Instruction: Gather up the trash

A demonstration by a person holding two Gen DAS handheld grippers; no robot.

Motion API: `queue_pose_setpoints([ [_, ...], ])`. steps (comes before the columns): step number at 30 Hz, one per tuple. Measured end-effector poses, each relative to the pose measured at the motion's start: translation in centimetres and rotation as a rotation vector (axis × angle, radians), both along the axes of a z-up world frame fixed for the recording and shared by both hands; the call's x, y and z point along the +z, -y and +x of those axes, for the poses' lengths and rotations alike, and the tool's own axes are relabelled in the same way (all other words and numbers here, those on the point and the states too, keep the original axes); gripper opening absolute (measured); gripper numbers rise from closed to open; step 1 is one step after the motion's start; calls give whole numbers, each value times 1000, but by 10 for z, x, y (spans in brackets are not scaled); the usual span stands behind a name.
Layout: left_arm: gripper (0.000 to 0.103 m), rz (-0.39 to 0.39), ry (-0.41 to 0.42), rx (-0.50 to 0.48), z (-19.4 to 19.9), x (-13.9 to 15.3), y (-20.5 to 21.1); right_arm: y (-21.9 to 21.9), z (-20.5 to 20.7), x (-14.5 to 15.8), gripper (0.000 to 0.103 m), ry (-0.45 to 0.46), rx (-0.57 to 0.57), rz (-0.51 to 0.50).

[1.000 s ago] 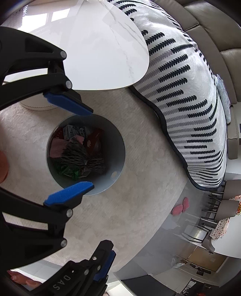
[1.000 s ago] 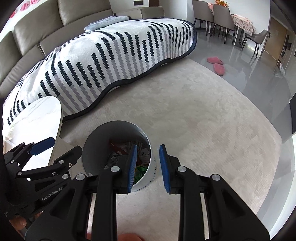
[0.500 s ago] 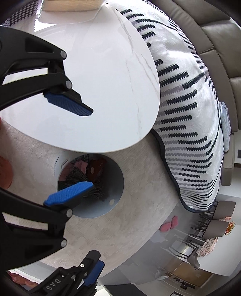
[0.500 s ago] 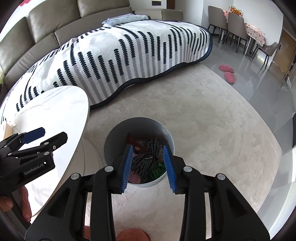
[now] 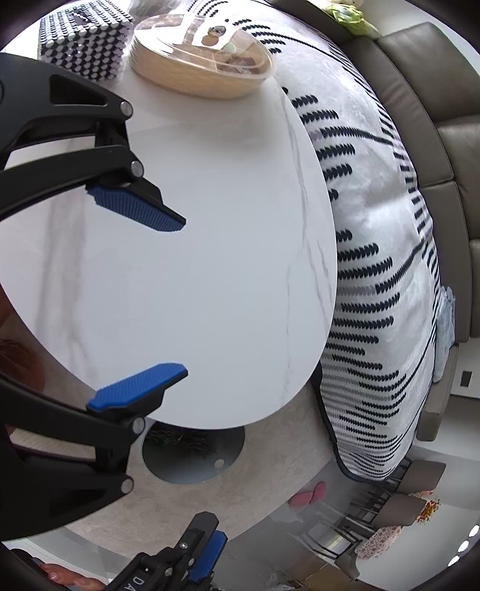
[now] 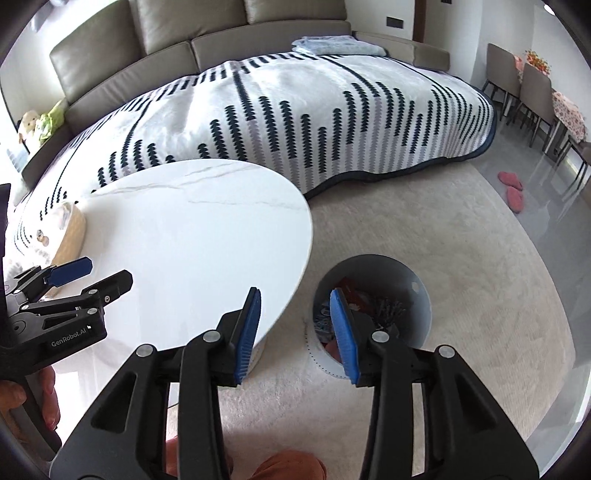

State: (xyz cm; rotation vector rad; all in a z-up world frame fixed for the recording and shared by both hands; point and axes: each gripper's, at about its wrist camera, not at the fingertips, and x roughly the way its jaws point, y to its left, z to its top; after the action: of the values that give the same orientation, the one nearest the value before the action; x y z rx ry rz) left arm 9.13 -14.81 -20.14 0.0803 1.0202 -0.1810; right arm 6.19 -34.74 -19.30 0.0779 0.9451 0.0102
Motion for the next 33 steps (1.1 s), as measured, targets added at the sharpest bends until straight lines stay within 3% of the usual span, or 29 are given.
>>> queue_pose_setpoints([
  [4,74,7,-4,72,-13,16,-41,-37,4,14,45,-6,90,16],
  [10,79,5,2,179,-28,47,-97,-80,6,33,59,-36,184,35],
  [15,80,-7,7,239,-37,72,-131,-110,7,54,79,-41,231,-3],
  [19,81,-2,21,265,-48,88,-148,-133,6,68,88,-42,281,-25],
  [33,86,13,11,317,-68,120,-182,-171,0,112,90,-50,387,-63],
])
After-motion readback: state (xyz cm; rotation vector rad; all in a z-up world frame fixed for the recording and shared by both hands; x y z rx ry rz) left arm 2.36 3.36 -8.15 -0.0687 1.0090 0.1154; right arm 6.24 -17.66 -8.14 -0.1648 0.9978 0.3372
